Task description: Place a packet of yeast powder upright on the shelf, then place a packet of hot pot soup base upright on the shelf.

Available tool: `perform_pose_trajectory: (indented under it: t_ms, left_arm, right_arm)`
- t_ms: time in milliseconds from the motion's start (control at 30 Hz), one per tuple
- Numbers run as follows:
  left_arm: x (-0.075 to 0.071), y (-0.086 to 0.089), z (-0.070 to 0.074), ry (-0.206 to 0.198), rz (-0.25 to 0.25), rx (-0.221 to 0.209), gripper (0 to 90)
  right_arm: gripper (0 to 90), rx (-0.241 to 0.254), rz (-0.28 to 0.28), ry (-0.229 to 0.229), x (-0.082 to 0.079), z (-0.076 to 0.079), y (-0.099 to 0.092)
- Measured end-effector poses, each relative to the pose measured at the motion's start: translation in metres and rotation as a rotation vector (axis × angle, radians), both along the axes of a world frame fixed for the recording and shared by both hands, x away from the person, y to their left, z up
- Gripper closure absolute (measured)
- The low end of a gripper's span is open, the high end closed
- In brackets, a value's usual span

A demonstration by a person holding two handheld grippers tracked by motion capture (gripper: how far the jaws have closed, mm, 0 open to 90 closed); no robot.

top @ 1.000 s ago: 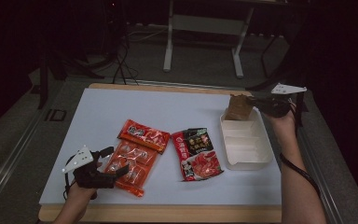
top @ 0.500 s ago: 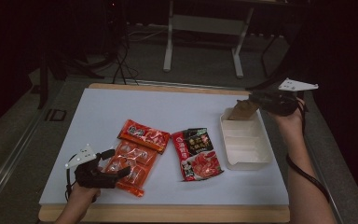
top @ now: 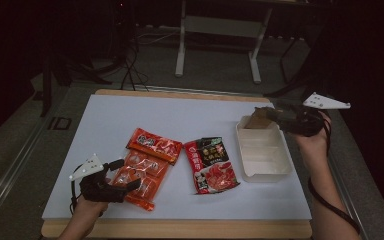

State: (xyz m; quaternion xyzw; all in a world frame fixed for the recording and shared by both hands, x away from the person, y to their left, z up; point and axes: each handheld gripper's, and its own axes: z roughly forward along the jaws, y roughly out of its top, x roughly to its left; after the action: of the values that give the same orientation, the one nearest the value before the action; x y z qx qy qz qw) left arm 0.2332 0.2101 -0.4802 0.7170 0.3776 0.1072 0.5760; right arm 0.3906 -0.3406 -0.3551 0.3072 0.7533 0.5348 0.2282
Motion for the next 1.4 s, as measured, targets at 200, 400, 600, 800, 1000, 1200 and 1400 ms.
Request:
perform_pose_trajectory:
  t_ms: [200,400,600,800,1000,1200,1400]
  left_arm:
    - [0.001,-0.011,0.004,-0.018,-0.033,0.035,3.1]
    - [0.003,-0.023,0.004,-0.026,-0.044,0.064,4.3]
    - [0.007,-0.031,0.007,-0.017,-0.058,0.079,4.8]
    - [0.013,-0.037,0.011,-0.013,-0.067,0.077,6.9]
    - [0.020,-0.044,0.014,-0.011,-0.066,0.064,14.7]
    - [0.029,-0.061,0.017,0.020,-0.075,0.088,15.9]
    - [0.041,-0.089,0.015,0.058,-0.104,0.111,16.1]
  right_arm:
    - [10.8,0.034,0.007,-0.002,-0.025,-0.001,0.009]
    - [9.5,0.092,0.038,-0.014,-0.051,-0.008,0.020]
    - [16.2,0.074,0.031,-0.039,-0.081,-0.022,0.038]
    - [15.5,0.044,0.082,-0.023,-0.103,-0.039,0.055]
    - [15.7,0.046,0.107,-0.002,-0.121,-0.046,0.066]
    - [14.0,0.054,0.123,0.006,-0.135,-0.047,0.070]
    - [14.0,0.032,0.115,-0.008,-0.147,-0.044,0.072]
